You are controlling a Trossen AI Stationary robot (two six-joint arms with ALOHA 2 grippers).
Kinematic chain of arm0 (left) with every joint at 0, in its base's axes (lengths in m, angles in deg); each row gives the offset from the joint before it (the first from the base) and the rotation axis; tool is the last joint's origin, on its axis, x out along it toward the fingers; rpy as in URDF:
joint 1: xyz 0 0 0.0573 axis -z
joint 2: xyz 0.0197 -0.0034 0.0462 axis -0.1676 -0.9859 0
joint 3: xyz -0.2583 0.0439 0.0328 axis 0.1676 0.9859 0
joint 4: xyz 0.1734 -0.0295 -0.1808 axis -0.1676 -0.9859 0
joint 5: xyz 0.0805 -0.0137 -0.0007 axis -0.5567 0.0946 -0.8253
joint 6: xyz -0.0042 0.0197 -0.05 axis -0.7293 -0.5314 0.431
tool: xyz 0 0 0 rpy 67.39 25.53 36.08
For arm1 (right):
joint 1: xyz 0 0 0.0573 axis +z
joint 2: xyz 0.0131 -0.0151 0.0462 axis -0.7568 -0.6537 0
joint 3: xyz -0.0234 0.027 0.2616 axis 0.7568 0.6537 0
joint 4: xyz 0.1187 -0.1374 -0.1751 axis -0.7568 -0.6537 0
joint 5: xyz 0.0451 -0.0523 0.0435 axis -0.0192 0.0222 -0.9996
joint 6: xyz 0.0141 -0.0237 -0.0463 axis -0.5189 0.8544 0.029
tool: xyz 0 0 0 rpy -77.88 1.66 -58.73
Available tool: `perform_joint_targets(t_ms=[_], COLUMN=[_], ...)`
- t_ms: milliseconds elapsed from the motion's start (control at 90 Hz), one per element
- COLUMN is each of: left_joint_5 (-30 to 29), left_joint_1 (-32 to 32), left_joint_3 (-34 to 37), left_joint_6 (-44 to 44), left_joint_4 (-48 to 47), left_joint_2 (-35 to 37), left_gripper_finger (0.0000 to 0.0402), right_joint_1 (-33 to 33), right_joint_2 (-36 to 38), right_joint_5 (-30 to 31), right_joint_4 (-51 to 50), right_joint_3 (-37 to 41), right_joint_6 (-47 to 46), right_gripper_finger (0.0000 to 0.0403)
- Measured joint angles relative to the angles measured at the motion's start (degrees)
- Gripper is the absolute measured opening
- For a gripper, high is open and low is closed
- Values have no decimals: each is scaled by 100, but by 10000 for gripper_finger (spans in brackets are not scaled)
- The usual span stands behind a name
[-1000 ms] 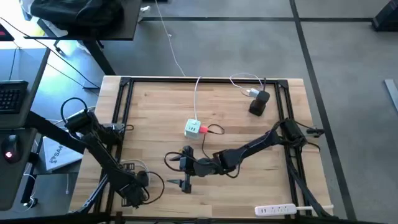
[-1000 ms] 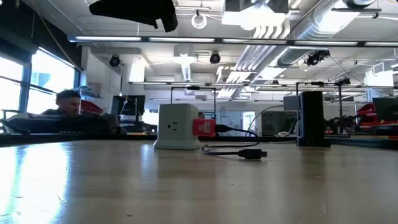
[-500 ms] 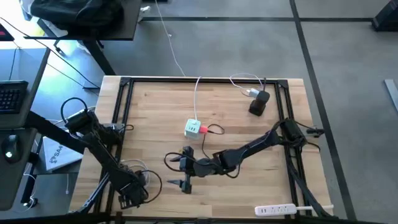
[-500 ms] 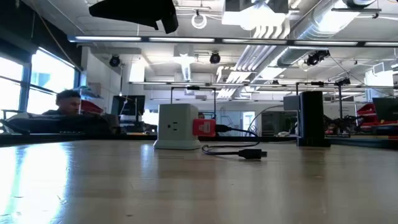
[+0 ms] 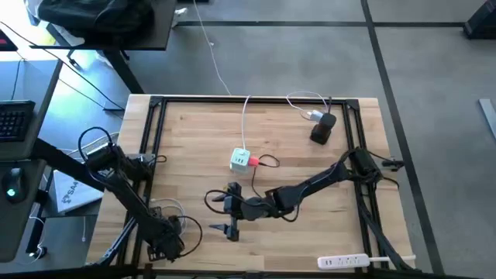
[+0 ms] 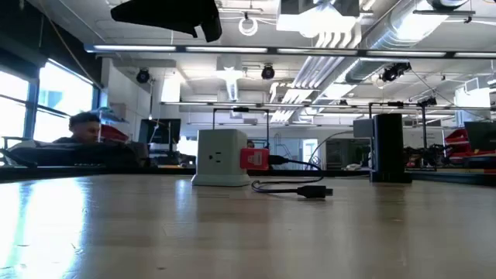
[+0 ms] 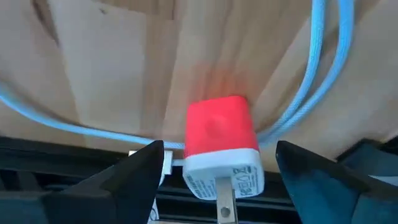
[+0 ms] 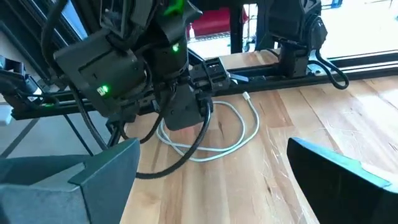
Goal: Insert USB
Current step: Insert the white charger cable into the pink charger adapter
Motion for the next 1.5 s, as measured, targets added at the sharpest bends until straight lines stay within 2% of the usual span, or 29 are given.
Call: perform_joint_targets(t_ms=[133,378,489,633,744,867,956,1067,1200,1300,1422,1500], left_joint_5=[-84,-327,-661,-1473,-2063,-2811,-3389,-4250,-5301,-6113,-6538,-6595], left_joint_1=[0,-20,-12,38,44,44,49,106,245,333,346,341], left_joint_3=[-7,-22,-35,-183,-439,-694,-738,-739,-584,-278,263,608], left_joint_6=[-127,9,-5,-17,-22,26,153,229,201,-44,-707,-1170], left_joint_4=[-18,-128,-421,-1154,-1807,-1939,-1712,-1381,-843,-12,1311,2057], left_joint_2=[-59,-55,-33,72,339,800,1254,1879,2561,3087,3619,3899], left_gripper_finger=[236,131,124,123,122,122,122,122,121,121,121,121], right_joint_1=[0,0,5,50,79,90,94,90,191,311,413,471], right_joint_2=[-1,-1,-1,3,69,104,102,102,74,-36,-218,-292], right_joint_5=[1,-1,-1,-1,-3,-1,37,370,737,1003,1269,1525], right_joint_4=[-11,-24,-81,-83,-220,-190,-243,-186,4,424,1237,1553], right_joint_3=[0,0,0,1,4,4,4,4,4,4,4,4], right_joint_6=[-37,-24,-35,-20,5,20,24,95,630,1150,1857,2257], right_gripper_finger=[373,373,373,373,373,373,373,373,373,373,373,373])
